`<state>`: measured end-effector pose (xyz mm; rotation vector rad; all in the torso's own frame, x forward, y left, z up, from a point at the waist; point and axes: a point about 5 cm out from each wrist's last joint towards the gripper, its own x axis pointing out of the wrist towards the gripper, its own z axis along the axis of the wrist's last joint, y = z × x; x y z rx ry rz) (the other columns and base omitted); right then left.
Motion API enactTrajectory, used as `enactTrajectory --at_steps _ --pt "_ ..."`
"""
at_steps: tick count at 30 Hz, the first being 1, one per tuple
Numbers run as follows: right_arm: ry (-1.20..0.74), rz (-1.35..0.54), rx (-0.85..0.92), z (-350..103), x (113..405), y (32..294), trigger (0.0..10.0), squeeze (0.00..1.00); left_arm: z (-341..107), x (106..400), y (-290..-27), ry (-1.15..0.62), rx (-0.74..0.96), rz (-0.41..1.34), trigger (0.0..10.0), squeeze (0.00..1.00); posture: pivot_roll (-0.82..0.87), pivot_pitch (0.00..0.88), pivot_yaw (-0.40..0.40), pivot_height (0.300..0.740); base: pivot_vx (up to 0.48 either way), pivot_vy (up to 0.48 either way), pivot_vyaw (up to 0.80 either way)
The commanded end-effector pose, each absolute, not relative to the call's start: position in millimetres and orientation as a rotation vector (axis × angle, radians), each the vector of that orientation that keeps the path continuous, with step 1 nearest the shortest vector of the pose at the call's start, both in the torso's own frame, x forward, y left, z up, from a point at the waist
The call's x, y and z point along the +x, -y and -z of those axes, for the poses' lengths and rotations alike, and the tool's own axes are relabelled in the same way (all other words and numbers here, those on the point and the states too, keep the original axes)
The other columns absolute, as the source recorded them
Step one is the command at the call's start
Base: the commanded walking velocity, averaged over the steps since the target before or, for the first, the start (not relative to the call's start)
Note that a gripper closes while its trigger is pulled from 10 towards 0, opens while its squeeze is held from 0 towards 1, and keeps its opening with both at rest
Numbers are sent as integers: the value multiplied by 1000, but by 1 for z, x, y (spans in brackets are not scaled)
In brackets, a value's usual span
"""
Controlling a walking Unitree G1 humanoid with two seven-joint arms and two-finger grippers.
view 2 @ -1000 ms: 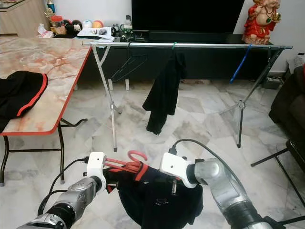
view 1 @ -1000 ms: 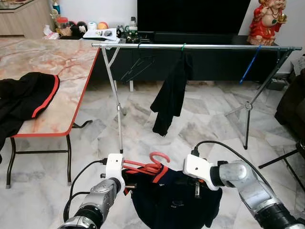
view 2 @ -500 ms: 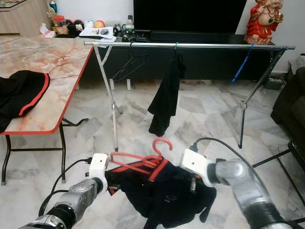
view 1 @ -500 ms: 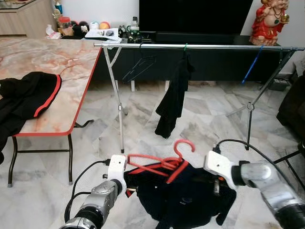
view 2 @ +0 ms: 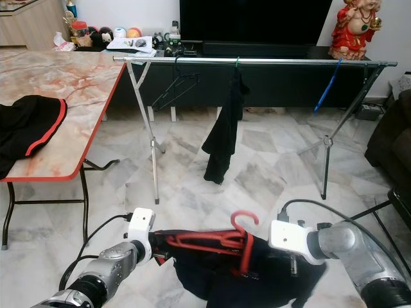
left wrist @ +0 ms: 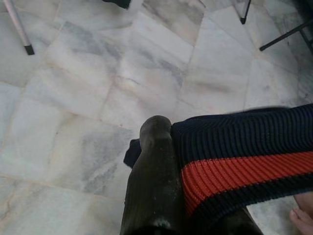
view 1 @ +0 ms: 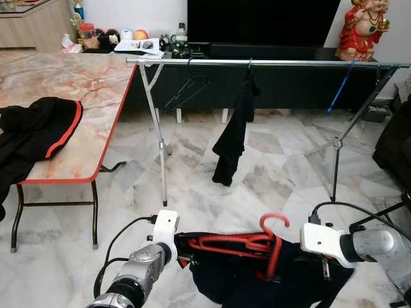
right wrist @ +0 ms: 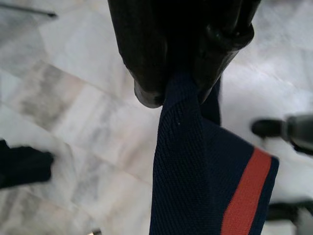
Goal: Hang hanger
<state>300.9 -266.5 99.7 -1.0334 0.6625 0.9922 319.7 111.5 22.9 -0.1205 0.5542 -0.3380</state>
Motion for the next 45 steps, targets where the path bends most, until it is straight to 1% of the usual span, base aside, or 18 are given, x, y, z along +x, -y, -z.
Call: enactTrajectory --at_steps 1,8,11,12,14,16,17,18,19,22,23,34,35,37,41,43,45 --pt "-779 -841 -1113 -116 297 308 10000 0 -16 316 -147 -592 -76 212 0 0 17 88 -3 740 0 0 0" --pt "-757 -799 -1193 -111 304 303 10000 0 -17 317 -146 -589 -69 224 0 0 20 94 -9 740 0 0 0" --pt "-745 -776 -1192 -103 308 293 10000 0 -21 319 -145 -575 -73 264 0 0 24 94 -12 740 0 0 0" --pt "-751 -806 -1193 -97 306 288 10000 0 -25 322 -143 -564 -94 276 0 0 32 93 -14 740 0 0 0" --pt "-741 -830 -1174 -89 305 279 10000 0 -32 327 -139 -535 -125 298 0 0 38 93 -14 740 0 0 0" --pt "-724 -844 -1156 -82 307 268 10000 0 -41 332 -132 -509 -117 361 0 0 45 93 -16 740 0 0 0" --pt "-724 -844 -1156 -82 307 268 10000 0 -41 332 -132 -509 -117 361 0 0 45 93 -16 740 0 0 0" --pt "-717 -847 -1140 -79 307 264 10000 0 -44 333 -128 -499 -116 388 0 0 49 91 -17 740 0 0 0" --pt "-695 -861 -1083 -74 308 253 10000 0 -50 335 -122 -485 -105 444 0 0 49 91 -17 740 0 0 0" --pt "-689 -880 -1056 -69 308 245 10000 0 -54 335 -115 -474 -93 504 0 0 53 91 -16 740 0 0 0" --pt "-687 -911 -1034 -65 306 239 10000 0 -57 334 -109 -467 -78 548 0 0 62 90 -15 740 0 0 0" --pt "-672 -889 -996 -53 311 220 10000 0 -68 328 -99 -463 -36 685 0 0 65 89 -12 740 0 0 0" --pt "-678 -845 -977 -47 311 216 10000 0 -69 325 -97 -469 -20 719 0 0 80 86 -13 740 0 0 0" --pt "-676 -818 -954 -42 310 212 10000 0 -69 323 -96 -470 -14 735 0 0 90 84 -12 740 0 0 0" --pt "-665 -804 -869 -32 306 200 10000 0 -73 322 -93 -466 -18 751 0 0 90 84 -11 740 0 0 0" --pt "-663 -811 -795 -25 303 189 10000 0 -75 321 -90 -464 -13 770 0 0 88 81 -6 740 0 0 0" --pt "-650 -860 -683 -21 298 175 10000 0 -79 319 -84 -455 -6 811 0 0 91 83 -5 740 0 0 0"
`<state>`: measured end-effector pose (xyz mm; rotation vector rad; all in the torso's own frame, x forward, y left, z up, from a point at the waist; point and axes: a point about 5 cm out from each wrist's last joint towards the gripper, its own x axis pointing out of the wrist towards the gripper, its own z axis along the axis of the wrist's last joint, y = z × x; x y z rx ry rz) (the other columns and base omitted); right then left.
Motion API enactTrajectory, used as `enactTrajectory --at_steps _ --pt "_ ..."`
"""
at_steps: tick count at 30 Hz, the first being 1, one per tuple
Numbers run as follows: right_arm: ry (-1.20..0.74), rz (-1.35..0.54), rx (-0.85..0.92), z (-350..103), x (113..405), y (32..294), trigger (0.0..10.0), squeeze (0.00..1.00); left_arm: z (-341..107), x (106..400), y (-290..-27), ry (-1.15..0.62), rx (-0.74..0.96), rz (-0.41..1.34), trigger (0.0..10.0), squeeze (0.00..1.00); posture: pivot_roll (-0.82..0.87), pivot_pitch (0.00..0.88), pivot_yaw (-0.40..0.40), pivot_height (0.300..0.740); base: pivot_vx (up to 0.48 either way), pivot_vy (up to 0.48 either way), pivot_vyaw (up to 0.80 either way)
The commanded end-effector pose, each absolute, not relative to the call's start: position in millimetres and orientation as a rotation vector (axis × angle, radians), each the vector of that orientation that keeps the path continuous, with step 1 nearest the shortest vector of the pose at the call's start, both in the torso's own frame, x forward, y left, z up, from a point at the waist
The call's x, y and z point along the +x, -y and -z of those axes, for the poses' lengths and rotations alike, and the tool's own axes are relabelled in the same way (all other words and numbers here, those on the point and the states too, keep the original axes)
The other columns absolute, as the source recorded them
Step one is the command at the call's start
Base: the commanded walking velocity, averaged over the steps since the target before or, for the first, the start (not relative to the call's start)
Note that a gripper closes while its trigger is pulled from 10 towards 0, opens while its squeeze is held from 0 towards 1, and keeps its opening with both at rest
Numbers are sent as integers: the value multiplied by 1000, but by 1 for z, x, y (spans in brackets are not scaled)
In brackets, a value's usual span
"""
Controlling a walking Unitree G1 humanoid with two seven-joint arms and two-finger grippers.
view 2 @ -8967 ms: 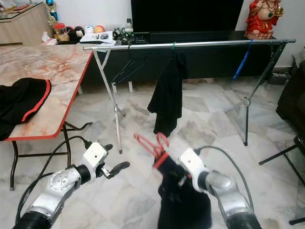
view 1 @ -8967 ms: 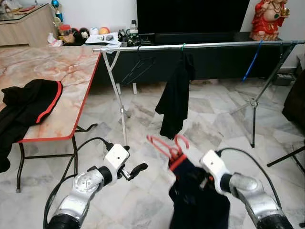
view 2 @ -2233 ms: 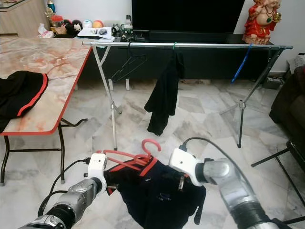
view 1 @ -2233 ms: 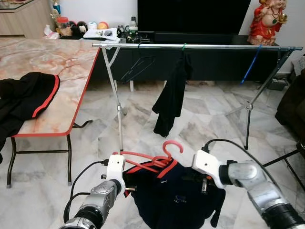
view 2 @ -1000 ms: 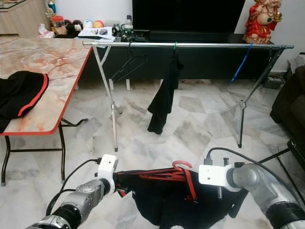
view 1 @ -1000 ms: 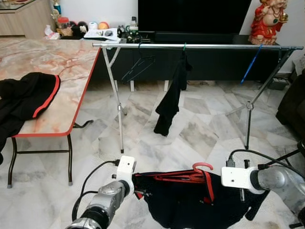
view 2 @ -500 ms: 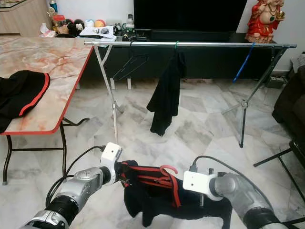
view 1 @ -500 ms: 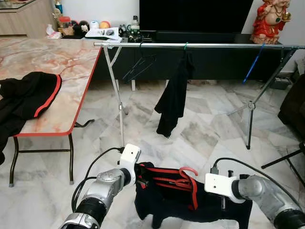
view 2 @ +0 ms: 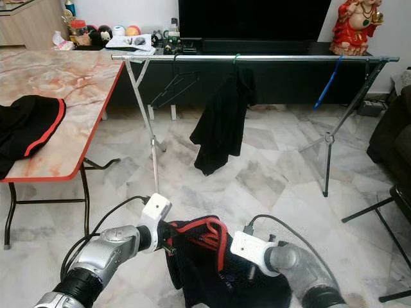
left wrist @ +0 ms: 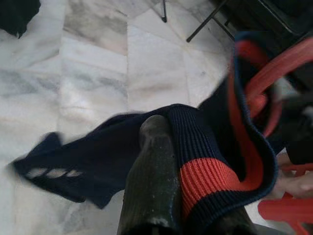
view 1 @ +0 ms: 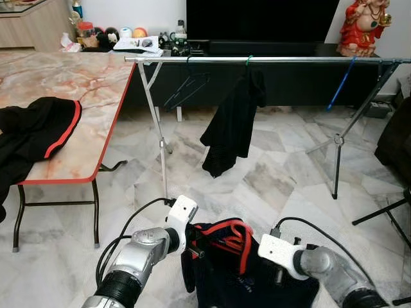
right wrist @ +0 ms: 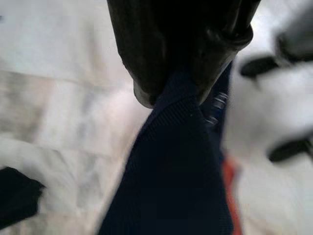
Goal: Hang hanger
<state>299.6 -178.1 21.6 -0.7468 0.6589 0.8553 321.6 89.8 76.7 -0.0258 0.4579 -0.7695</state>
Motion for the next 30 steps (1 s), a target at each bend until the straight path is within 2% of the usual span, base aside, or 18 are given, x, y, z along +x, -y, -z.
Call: enactTrajectory --at_steps 1,6,11,12,13,14,24,27,30 --pt "-615 -946 -612 -22 294 162 10000 0 -83 317 -80 -447 -10 838 0 0 91 83 -5 740 0 0 0" --pt "-528 -1019 -554 -29 295 144 10000 0 -88 310 -69 -437 0 908 0 0 100 74 0 740 0 0 0" --pt "-529 -988 -588 -31 301 144 10000 0 -91 299 -55 -412 70 1007 157 0 101 67 3 740 0 0 0" --pt "-531 -978 -599 -30 302 145 10000 0 -92 298 -54 -410 72 1017 4078 0 99 67 4 740 0 0 0" --pt "-532 -976 -606 -30 302 145 10000 0 -92 297 -54 -409 72 1022 4078 0 99 67 4 740 0 0 0" --pt "-533 -973 -612 -30 302 146 10000 0 -93 296 -54 -402 72 1033 10000 0 99 67 4 740 0 0 0" --pt "-505 -840 -602 -35 312 150 10000 0 -98 287 -54 -386 130 1093 10000 39 103 73 2 740 0 0 0" --pt "-483 -834 -542 -39 315 149 10000 0 -98 290 -58 -382 140 1053 10000 31 105 73 2 740 0 0 0" --pt "-494 -848 -544 -38 313 152 10000 0 -97 303 -66 -383 128 923 10000 24 101 74 0 740 0 0 0"
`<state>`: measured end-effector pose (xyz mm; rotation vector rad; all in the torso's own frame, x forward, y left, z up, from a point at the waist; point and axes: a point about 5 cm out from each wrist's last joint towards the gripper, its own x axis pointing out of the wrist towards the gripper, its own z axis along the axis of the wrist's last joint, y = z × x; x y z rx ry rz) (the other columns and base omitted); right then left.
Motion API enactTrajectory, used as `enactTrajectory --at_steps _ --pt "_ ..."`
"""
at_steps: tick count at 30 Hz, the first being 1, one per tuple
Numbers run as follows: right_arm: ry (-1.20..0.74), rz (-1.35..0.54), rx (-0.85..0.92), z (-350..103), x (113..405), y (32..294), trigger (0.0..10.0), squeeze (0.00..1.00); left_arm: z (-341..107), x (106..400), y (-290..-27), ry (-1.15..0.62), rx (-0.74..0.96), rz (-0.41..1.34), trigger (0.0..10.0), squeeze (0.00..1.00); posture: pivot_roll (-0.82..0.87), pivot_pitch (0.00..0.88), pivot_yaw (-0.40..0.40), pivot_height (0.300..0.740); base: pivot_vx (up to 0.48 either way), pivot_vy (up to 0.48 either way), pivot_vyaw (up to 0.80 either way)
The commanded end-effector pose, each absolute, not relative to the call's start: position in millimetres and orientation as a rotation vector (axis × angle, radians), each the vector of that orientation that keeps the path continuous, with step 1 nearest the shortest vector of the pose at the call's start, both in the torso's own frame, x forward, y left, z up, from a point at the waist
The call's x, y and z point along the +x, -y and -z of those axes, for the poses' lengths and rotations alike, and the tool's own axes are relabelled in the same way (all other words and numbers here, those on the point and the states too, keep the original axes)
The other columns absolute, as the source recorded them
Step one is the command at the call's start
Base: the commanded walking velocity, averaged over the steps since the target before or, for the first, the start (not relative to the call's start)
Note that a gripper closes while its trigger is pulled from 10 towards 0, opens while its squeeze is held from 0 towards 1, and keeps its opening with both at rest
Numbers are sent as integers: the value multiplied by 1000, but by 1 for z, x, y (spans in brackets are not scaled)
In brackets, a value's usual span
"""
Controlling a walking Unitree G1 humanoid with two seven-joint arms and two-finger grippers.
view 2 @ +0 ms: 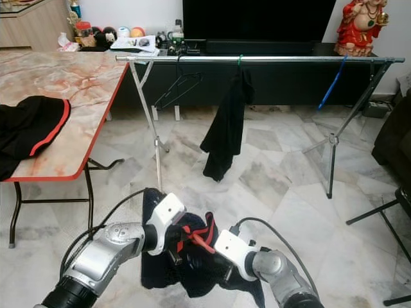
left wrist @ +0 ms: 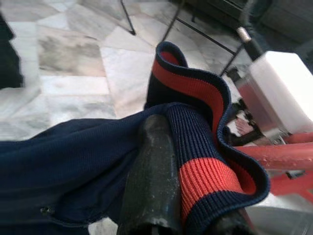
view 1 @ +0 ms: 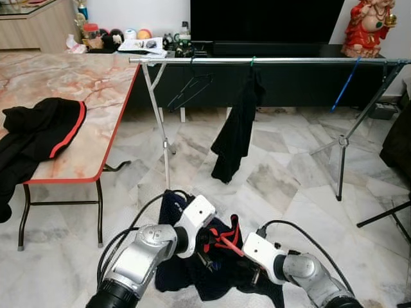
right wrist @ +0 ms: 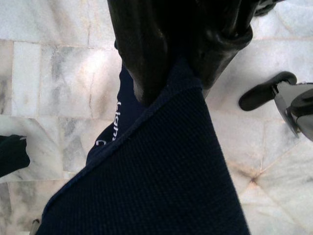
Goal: Hang hanger
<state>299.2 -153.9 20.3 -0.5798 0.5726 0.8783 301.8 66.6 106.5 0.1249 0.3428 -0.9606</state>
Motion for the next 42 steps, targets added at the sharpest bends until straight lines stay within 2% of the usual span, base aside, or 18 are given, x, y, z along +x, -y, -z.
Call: enactTrajectory --at_steps 1,3,7,9,23,34,42 --pt "-494 -848 -544 -38 313 152 10000 0 -97 303 -66 -383 128 923 10000 24 101 74 0 740 0 0 0" --pt "-507 -849 -552 -36 310 156 10000 0 -99 313 -71 -374 86 823 10000 27 96 76 0 740 0 0 0" --pt "-510 -855 -533 -36 309 157 10000 0 -100 320 -78 -368 79 743 10000 4 96 76 0 740 0 0 0" --pt "-508 -911 -527 -35 305 156 10000 0 -101 328 -88 -359 63 636 10000 0 90 82 -1 740 0 0 0" --pt "-467 -946 -433 -42 303 154 10000 0 -100 338 -109 -330 11 489 10000 0 86 84 3 740 0 0 0" --pt "-472 -805 -381 -42 307 169 10000 0 -105 334 -119 -269 -5 541 10000 0 89 87 7 740 0 0 0" --pt "-482 -786 -381 -40 309 167 10000 0 -117 315 -97 -201 -2 822 10000 8 90 83 7 740 0 0 0"
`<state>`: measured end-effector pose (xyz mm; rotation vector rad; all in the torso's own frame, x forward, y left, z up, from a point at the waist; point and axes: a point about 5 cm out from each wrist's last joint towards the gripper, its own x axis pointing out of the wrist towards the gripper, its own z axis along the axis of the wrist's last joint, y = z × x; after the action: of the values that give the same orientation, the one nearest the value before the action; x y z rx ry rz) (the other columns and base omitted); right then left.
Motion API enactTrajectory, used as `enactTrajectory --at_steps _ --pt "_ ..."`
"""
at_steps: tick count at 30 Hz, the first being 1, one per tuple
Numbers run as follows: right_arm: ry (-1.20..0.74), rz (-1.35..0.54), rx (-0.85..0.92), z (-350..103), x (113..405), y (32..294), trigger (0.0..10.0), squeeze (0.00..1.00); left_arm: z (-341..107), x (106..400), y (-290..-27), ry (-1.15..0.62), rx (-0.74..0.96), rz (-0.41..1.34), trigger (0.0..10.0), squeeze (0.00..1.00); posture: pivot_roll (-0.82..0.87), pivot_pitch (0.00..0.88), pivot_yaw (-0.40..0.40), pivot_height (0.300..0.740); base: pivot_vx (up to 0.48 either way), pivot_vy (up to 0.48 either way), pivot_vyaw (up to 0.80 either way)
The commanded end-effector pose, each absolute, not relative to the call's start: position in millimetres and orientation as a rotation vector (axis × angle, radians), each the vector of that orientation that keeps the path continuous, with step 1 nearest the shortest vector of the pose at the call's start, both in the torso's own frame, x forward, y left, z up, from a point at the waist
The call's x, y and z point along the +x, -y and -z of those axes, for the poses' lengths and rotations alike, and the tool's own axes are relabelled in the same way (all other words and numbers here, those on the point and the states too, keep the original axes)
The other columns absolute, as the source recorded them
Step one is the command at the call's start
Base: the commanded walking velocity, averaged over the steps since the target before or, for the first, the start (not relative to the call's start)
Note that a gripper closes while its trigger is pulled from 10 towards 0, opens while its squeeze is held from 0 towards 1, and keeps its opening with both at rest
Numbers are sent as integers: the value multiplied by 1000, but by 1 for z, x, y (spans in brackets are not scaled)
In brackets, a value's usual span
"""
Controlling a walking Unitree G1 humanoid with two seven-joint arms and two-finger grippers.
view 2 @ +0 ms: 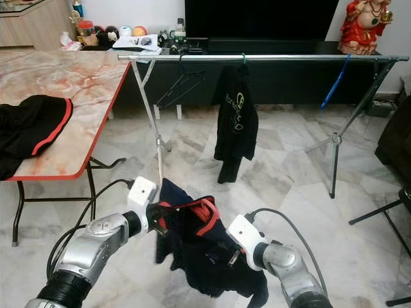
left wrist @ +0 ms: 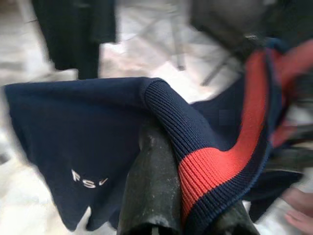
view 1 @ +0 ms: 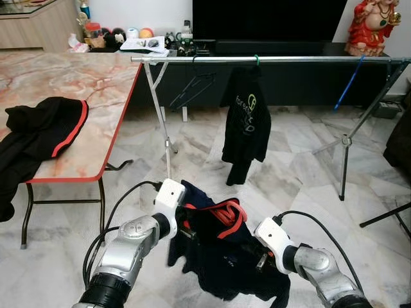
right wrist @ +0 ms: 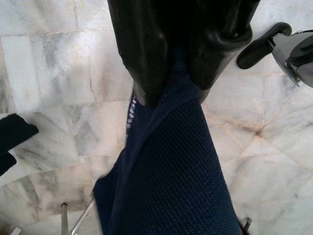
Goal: Hang hanger
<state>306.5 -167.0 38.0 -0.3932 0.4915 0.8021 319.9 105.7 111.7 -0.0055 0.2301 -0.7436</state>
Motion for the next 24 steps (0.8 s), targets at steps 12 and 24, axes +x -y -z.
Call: enactTrajectory --at_steps 12,24 --pt "-448 -778 -372 -47 314 163 10000 0 -99 301 -90 -306 101 925 10000 4 91 78 7 740 0 0 0" --pt "-440 -753 -363 -49 317 164 10000 0 -84 292 -91 -376 279 988 10000 24 86 79 6 740 0 0 0"
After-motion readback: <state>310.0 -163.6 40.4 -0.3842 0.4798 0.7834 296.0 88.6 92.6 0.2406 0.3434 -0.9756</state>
